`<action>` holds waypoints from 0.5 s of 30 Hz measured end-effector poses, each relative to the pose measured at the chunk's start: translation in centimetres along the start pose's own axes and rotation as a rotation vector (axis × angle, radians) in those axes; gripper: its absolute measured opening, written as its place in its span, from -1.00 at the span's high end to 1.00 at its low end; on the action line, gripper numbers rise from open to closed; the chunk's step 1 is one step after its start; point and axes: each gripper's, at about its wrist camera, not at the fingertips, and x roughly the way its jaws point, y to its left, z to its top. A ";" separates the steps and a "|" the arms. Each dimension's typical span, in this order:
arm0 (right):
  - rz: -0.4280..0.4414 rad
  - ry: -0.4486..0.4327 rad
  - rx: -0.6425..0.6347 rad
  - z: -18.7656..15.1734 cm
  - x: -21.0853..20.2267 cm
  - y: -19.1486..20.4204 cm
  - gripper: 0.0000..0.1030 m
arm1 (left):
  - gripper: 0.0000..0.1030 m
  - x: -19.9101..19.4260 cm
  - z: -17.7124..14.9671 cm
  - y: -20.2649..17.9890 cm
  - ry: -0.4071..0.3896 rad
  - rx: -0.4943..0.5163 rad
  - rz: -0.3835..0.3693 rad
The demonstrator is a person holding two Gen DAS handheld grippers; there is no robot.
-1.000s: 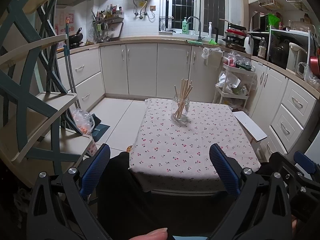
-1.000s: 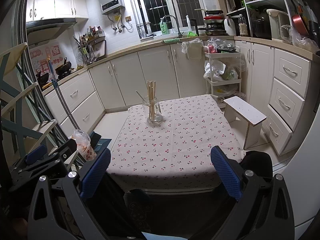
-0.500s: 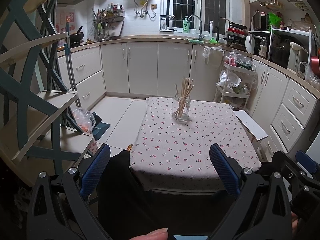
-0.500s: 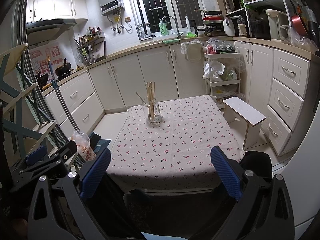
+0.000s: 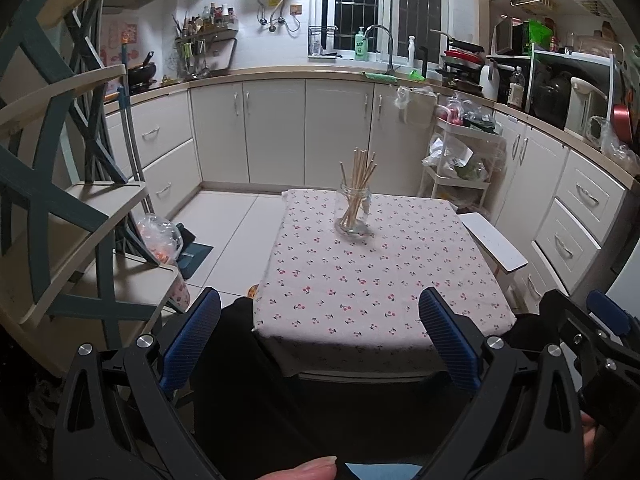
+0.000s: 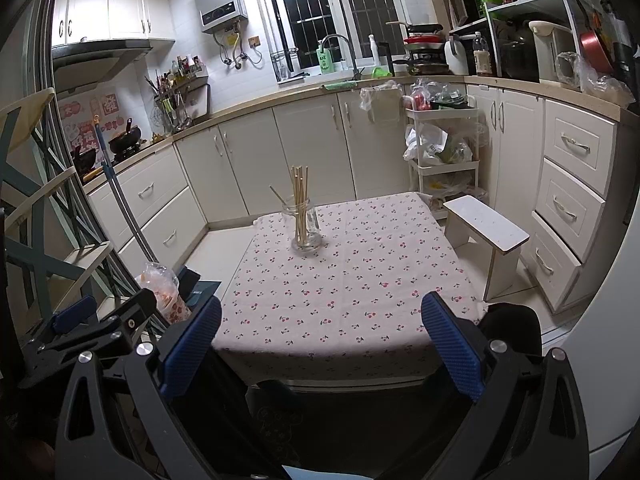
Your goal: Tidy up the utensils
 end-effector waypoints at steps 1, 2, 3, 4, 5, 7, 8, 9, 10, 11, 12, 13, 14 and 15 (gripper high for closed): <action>-0.001 -0.001 0.001 0.2 -0.1 -0.1 -0.86 | -0.85 -0.1 0.0 0.1 -0.003 -0.005 -0.003; -0.001 -0.001 0.001 0.2 -0.1 -0.2 -0.86 | -0.85 -0.1 0.0 0.1 -0.004 -0.010 -0.007; -0.001 -0.003 0.001 0.3 -0.2 -0.2 -0.86 | -0.85 -0.1 0.1 0.2 -0.003 -0.013 -0.009; -0.001 -0.003 0.000 0.3 -0.2 -0.2 -0.86 | -0.85 -0.1 0.1 0.3 -0.002 -0.017 -0.010; -0.001 -0.002 0.000 0.4 -0.2 -0.3 -0.86 | -0.85 -0.1 0.1 0.3 0.000 -0.020 -0.009; -0.002 -0.003 0.000 0.3 -0.2 -0.3 -0.86 | -0.85 0.0 0.1 0.4 0.004 -0.024 -0.005; -0.002 -0.003 0.000 0.3 -0.2 -0.3 -0.86 | -0.85 0.0 0.2 0.5 0.008 -0.029 -0.006; -0.002 -0.002 0.001 0.4 -0.2 -0.4 -0.86 | -0.85 0.1 0.2 0.5 0.009 -0.032 -0.007; -0.002 -0.001 0.002 0.4 -0.2 -0.4 -0.86 | -0.85 0.1 0.2 0.6 0.010 -0.034 -0.009; -0.002 -0.003 0.001 0.3 -0.2 -0.3 -0.86 | -0.85 0.1 0.2 0.6 0.013 -0.036 -0.010; -0.002 -0.003 0.001 0.4 -0.2 -0.4 -0.86 | -0.85 0.2 0.3 0.7 0.014 -0.038 -0.010; -0.002 -0.003 0.001 0.4 -0.3 -0.4 -0.86 | -0.85 0.1 0.3 0.7 0.014 -0.042 -0.011; -0.001 -0.003 0.001 0.6 -0.4 -0.5 -0.86 | -0.85 0.2 0.3 0.8 0.015 -0.043 -0.013; -0.001 -0.004 0.001 0.5 -0.4 -0.5 -0.86 | -0.85 0.2 0.4 0.9 0.016 -0.043 -0.011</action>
